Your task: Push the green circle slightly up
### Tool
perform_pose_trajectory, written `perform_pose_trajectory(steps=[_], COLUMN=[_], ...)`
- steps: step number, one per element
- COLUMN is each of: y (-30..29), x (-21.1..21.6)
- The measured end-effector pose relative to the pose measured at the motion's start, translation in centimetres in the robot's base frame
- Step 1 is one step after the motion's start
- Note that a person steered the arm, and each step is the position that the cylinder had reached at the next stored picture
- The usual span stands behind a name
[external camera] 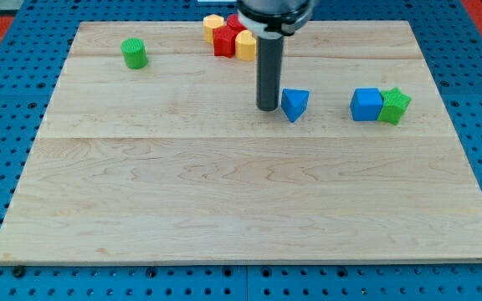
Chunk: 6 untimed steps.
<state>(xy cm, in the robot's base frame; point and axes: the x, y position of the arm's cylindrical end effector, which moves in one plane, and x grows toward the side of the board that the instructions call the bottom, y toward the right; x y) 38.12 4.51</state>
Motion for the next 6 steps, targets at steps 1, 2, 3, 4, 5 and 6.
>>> perform_pose_trajectory(steps=[1,2,3,4,5,6], y=[2.2,4.4,6.1,4.9,-3.3,-11.4], x=[-0.2,-0.2,-0.2,-0.3,-1.3,-1.6])
